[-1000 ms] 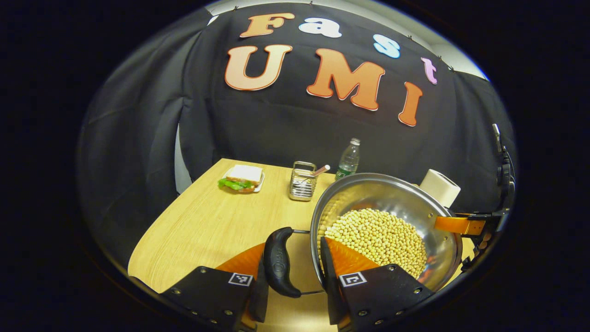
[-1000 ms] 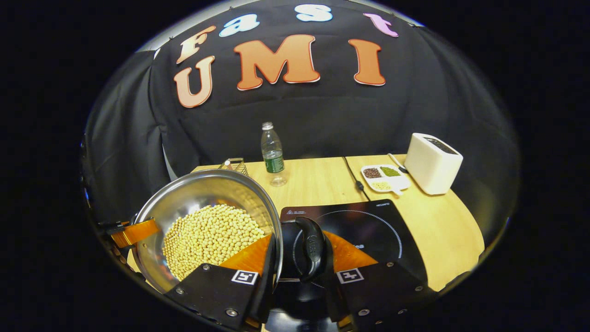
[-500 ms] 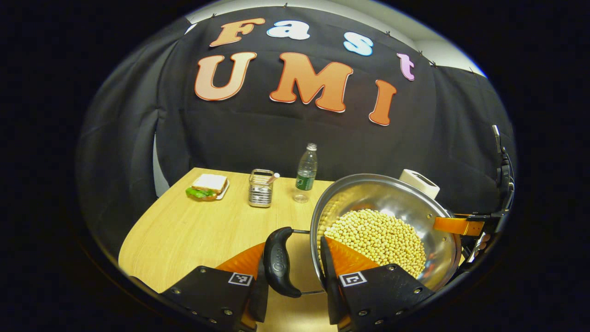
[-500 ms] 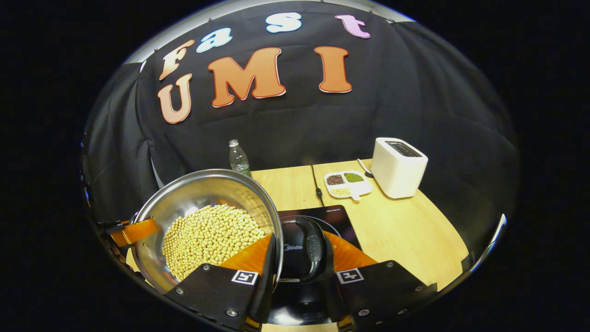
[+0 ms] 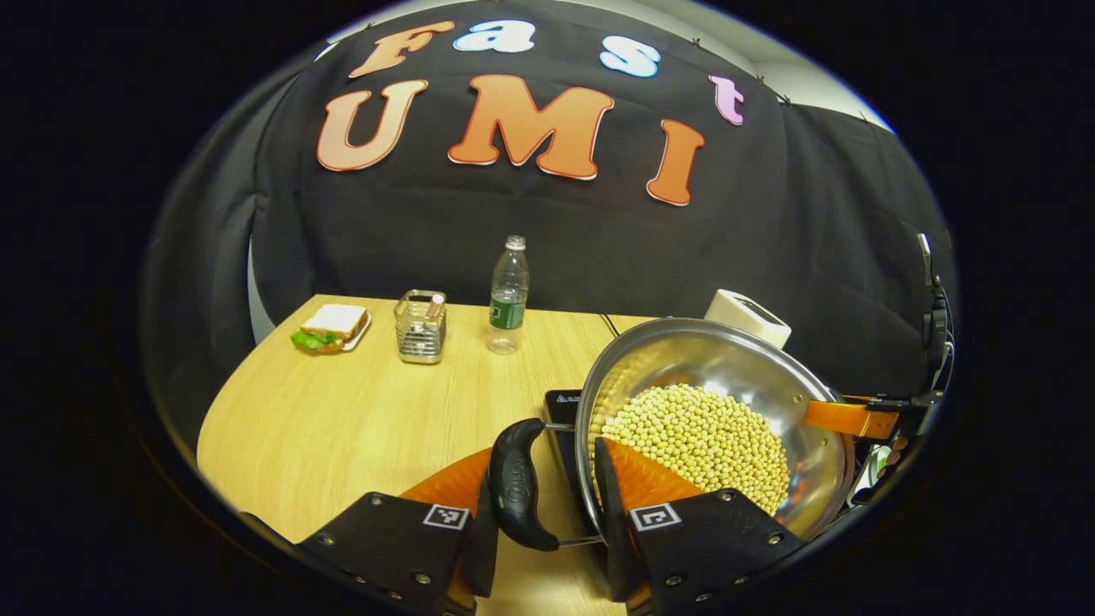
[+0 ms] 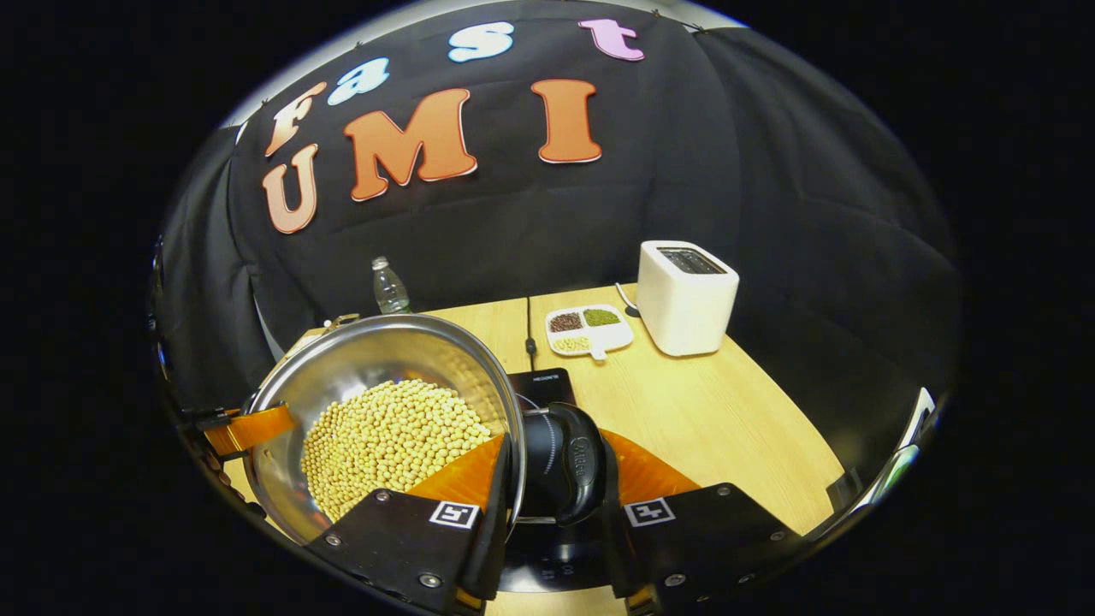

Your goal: First push the handle of the pot to place it horizontally, then grasp the pot with both hands and set it on the induction cooktop.

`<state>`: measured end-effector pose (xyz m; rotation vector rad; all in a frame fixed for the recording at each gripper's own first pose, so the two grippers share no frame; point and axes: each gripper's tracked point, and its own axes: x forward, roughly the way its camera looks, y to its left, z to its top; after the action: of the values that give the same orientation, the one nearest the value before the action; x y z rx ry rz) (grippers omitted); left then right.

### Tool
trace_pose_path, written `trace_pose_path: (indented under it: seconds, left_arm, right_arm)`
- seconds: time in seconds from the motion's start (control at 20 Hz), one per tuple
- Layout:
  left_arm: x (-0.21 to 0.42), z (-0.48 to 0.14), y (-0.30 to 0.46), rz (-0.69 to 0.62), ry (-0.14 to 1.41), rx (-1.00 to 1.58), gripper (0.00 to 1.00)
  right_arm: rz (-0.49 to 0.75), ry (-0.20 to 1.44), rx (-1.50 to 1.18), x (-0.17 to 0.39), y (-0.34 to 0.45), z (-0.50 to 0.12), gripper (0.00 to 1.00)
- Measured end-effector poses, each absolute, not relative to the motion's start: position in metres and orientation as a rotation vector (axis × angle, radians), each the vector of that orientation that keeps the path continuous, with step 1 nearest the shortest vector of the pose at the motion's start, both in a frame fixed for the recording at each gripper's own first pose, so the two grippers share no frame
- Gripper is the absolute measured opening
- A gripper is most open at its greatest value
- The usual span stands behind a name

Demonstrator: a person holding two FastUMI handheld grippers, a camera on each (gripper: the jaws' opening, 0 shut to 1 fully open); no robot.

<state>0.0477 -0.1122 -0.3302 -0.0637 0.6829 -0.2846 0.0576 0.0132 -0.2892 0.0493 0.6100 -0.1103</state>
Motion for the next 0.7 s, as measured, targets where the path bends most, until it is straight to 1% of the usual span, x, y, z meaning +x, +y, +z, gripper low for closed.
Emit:
trace_pose_path:
  seconds: [0.3, 0.55, 0.7]
  left_arm:
    - [0.048, -0.366, -0.146, -0.297, 0.743, -0.066, 0.54]
    - [0.051, -0.388, -0.159, -0.290, 0.787, -0.055, 0.53]
    - [0.058, -0.392, -0.160, -0.282, 0.789, -0.058, 0.53]
  right_arm:
    - [-0.135, 0.672, 0.050, 0.061, -0.020, -0.315, 0.47]
    - [-0.135, 0.727, 0.067, 0.069, -0.031, -0.338, 0.48]
    - [-0.127, 0.745, 0.062, 0.074, -0.030, -0.346, 0.51]
